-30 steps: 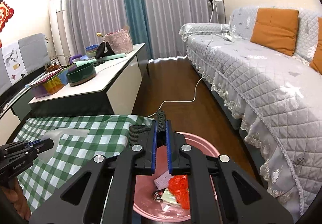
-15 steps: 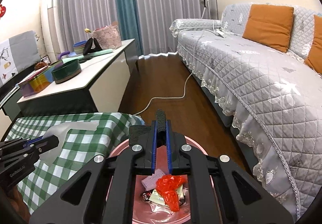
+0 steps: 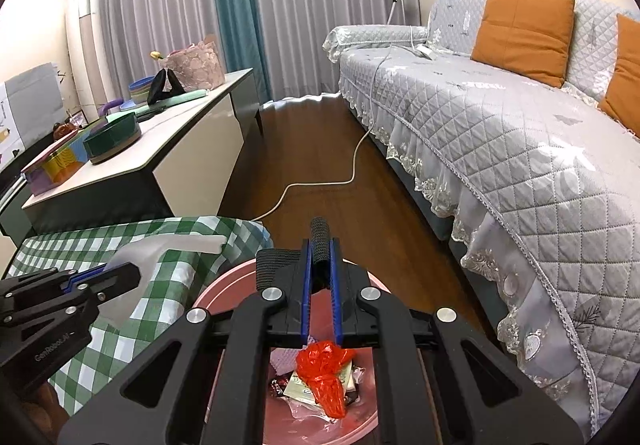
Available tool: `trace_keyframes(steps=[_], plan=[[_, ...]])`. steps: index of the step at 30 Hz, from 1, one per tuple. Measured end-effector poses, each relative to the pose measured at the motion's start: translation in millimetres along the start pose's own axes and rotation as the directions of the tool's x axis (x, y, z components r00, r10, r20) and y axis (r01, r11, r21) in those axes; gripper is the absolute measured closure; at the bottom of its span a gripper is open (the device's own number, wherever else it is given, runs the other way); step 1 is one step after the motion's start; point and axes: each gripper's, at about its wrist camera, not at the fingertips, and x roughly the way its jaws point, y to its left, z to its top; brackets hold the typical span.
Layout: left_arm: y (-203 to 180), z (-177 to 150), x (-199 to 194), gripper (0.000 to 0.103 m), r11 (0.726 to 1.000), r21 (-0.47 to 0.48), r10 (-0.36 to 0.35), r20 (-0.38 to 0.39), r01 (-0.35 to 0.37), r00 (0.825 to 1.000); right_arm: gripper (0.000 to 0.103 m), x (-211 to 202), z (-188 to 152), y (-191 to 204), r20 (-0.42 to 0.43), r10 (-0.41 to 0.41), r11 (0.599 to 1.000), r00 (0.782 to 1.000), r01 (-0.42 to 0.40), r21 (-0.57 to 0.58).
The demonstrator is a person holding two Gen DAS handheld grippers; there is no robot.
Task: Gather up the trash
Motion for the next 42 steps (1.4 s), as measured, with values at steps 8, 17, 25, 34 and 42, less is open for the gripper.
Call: trace_keyframes(steps=[8,17,25,34,42], plan=[[-2.2,3.3,5.3,0.054,0.999,0.024,-0.037,-0.007,0.037,0.999,0.056,11.0,-4.5,2.2,-0.041,-0.025,1.0,0.999,0.024,-0.007],[13.7,-6.1,-20.6,0.054,1.0,-0.004,-0.008,0.011,0.008,1.0,0.035,4.7,-5.4,4.8,-0.035,-0.041,0.999,0.999,0.041,-0.005],[36.6,-19.8,-67.9,0.05,1.0,-0.016,-0.001,0.045,0.002,0.999,0.021,-12.1,-10.2,17.6,-0.019,-0.034,0.998,0.999,0.033,-0.045],[65.2,-38.2,-125.5,0.036,0.998,-0.055,0.04,0.094,-0.034,0.995,0.016,-36.7,-15.9,27.8,-0.01,-0.007,0.999,1.0,0.006,-0.037],[87.5,-70.2,-171.6,0.018,0.989,-0.081,0.133,0.133,-0.123,0.982,0.005,-92.3,-27.1,58.8,0.031,0.01,0.999,0.999,-0.009,-0.047]])
